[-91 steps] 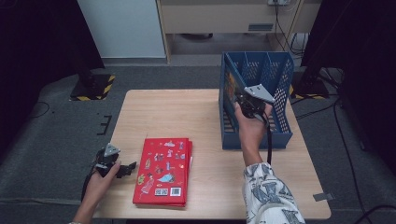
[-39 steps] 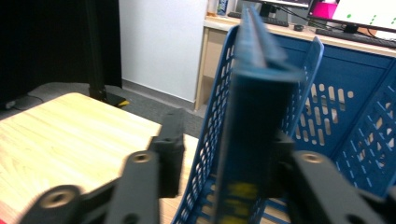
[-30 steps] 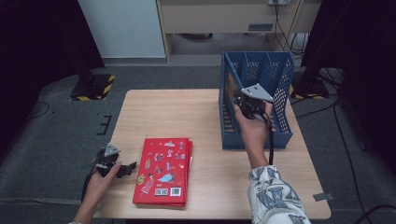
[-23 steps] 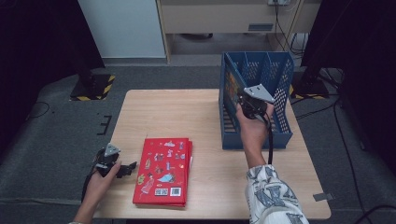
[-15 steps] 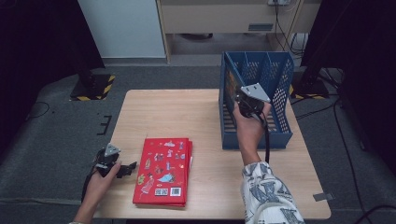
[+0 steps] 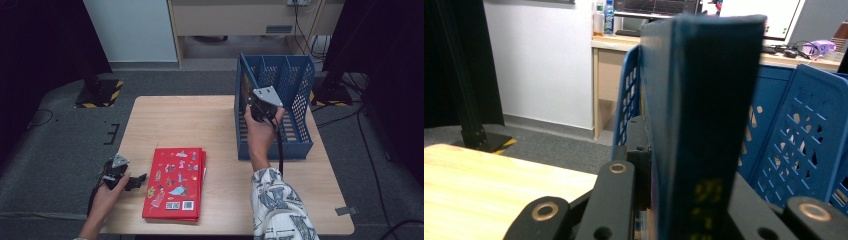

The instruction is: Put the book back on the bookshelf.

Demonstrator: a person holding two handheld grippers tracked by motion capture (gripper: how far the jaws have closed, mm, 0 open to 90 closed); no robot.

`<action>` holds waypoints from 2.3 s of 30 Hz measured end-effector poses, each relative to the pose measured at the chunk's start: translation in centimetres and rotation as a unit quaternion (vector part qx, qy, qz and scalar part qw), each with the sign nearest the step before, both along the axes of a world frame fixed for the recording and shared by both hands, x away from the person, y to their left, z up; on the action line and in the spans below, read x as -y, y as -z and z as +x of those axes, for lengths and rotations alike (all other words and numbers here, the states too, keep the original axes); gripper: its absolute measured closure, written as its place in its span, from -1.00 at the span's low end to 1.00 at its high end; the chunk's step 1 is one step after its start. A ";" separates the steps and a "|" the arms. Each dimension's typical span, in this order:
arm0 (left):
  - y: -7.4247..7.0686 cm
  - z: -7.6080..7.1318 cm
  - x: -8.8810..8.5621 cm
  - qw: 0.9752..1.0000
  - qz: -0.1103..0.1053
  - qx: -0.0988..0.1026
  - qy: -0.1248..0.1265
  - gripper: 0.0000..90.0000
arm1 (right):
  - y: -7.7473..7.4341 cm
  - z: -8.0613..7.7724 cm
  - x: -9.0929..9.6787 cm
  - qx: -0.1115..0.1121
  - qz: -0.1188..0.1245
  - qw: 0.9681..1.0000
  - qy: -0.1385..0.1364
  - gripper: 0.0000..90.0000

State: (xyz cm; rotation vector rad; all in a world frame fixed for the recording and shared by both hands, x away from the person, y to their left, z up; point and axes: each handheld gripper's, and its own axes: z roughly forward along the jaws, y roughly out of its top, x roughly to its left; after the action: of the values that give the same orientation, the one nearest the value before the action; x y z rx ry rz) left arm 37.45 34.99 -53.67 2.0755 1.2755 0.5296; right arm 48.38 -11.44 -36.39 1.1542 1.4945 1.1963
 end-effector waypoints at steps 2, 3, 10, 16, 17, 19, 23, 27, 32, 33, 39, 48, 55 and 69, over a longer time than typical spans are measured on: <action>0.0 0.0 0.0 1.000 0.000 0.000 0.000 -1.00 | 0.1 -0.1 -0.1 0.000 0.000 1.000 0.001 0.81; 0.0 0.0 0.0 1.000 0.000 0.000 0.000 -1.00 | 0.1 -0.2 -0.2 -0.002 0.001 1.000 -0.001 0.80; 0.0 0.0 0.0 1.000 0.000 -0.001 0.001 -1.00 | 0.3 -0.7 -0.5 -0.009 -0.007 1.000 -0.011 0.76; 0.0 0.0 0.0 1.000 0.000 -0.001 0.001 -1.00 | 0.4 -1.0 -0.9 -0.012 -0.009 1.000 -0.017 0.70; 0.0 0.0 0.0 1.000 0.000 -0.001 0.002 -1.00 | 0.4 -1.0 -1.0 -0.013 -0.008 1.000 -0.019 0.68; 0.0 0.0 0.0 1.000 0.000 -0.001 0.002 -1.00 | 0.5 -1.1 -1.0 -0.016 -0.004 1.000 -0.022 0.65; 0.0 0.0 0.0 1.000 0.000 -0.001 0.002 -1.00 | 0.6 -1.1 -0.9 -0.019 -0.003 0.999 -0.027 0.61; 0.0 0.0 0.0 1.000 0.000 -0.001 0.002 -1.00 | 0.8 -1.3 -0.7 -0.025 0.005 0.999 -0.037 0.45; 0.0 0.0 0.0 1.000 0.000 -0.001 0.002 -1.00 | 0.8 -1.7 -0.6 -0.027 0.004 0.999 -0.046 0.35; 0.0 0.0 0.0 1.000 0.000 -0.001 0.002 -1.00 | 0.8 -1.9 -0.6 -0.028 0.003 0.998 -0.049 0.29; 0.0 0.0 0.0 1.000 0.000 -0.001 0.002 -1.00 | 0.7 -2.7 -0.3 -0.029 -0.002 0.998 -0.057 0.17; 0.0 0.0 0.1 1.000 0.001 -0.001 0.003 -1.00 | 1.4 -4.5 0.4 -0.038 -0.020 0.996 -0.083 0.05; 0.0 0.0 0.1 1.000 0.001 -0.001 0.003 -1.00 | 2.3 -5.4 0.7 -0.055 -0.031 0.993 -0.100 0.15; 0.0 0.0 0.1 1.000 0.000 0.000 0.003 -1.00 | 3.7 -6.4 1.2 -0.075 -0.038 0.991 -0.107 0.54</action>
State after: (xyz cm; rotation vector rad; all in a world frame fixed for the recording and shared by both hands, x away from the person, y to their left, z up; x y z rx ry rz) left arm 37.40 34.93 -53.66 2.0791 1.2689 0.5269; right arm 41.99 -12.65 -40.09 1.0726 1.7997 1.2053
